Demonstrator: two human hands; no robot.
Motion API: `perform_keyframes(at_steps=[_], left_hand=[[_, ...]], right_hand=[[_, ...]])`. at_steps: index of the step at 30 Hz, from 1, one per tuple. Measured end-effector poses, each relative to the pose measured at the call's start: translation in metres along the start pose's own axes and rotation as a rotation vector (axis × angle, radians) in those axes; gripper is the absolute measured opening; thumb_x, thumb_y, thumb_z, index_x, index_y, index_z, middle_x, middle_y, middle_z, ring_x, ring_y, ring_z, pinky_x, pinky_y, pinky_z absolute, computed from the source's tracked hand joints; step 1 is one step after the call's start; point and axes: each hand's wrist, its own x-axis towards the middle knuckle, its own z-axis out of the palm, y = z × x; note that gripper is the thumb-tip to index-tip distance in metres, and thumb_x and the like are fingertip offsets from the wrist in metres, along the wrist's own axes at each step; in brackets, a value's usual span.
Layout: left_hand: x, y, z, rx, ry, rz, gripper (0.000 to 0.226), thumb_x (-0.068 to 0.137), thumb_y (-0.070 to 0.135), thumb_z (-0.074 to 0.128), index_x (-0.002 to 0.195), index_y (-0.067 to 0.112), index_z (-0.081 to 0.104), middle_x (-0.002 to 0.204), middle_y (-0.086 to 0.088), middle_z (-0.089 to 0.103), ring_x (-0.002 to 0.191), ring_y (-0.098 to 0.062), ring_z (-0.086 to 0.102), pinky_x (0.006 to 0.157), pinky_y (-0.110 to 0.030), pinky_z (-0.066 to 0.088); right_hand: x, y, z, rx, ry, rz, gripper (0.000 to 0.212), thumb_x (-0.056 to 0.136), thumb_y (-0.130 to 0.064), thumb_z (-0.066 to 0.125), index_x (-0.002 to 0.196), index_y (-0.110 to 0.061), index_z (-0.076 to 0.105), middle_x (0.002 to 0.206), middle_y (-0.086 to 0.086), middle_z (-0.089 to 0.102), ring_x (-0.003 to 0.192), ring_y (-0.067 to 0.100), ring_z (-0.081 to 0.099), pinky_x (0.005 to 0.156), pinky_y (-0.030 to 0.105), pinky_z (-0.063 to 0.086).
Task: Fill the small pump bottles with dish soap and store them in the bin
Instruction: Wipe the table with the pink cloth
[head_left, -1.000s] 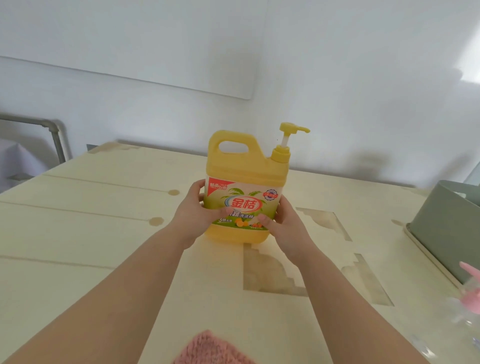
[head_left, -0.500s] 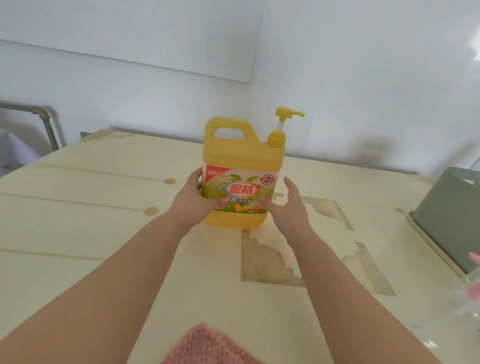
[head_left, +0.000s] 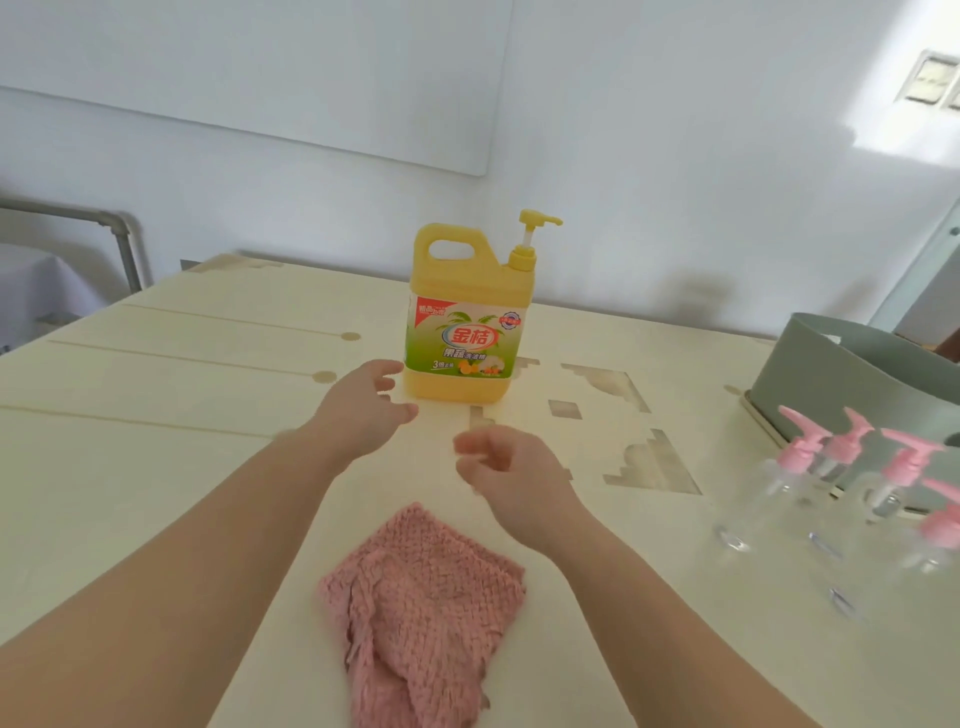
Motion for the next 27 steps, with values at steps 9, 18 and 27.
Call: perform_keyframes(at_steps=[9, 18, 27], left_hand=[[-0.037, 0.002, 0.001, 0.130, -0.058, 0.027, 0.042, 0.087, 0.012, 0.062, 0.128, 0.022, 0.053, 0.129, -0.002, 0.054, 0.105, -0.015, 0.050, 0.084, -0.025, 0.037], [-0.048, 0.003, 0.004, 0.211, -0.070, 0.031, 0.035, 0.090, 0.008, 0.056, 0.122, 0.021, 0.058, 0.129, -0.002, 0.054, 0.103, -0.014, 0.048, 0.084, -0.025, 0.036], [-0.064, -0.001, 0.025, 0.302, -0.109, 0.047, 0.031, 0.089, 0.004, 0.053, 0.116, 0.017, 0.061, 0.120, -0.001, 0.061, 0.108, -0.018, 0.054, 0.093, -0.029, 0.041]], right_hand=[[-0.033, -0.004, 0.016, 0.218, -0.520, 0.413, 0.008, 0.096, -0.015, 0.053, 0.092, -0.009, 0.056, 0.067, 0.005, 0.063, 0.043, 0.010, 0.054, 0.038, 0.016, 0.038], [-0.051, 0.004, 0.035, -0.343, -0.181, -0.155, 0.031, 0.092, -0.035, 0.057, 0.122, -0.031, 0.060, 0.129, -0.010, 0.054, 0.117, 0.010, 0.051, 0.103, 0.030, 0.040], [-0.070, 0.041, 0.027, -0.750, -0.397, -0.239, 0.063, 0.098, -0.060, 0.025, 0.153, -0.034, 0.011, 0.162, -0.009, -0.001, 0.148, 0.008, -0.006, 0.120, 0.037, -0.007]])
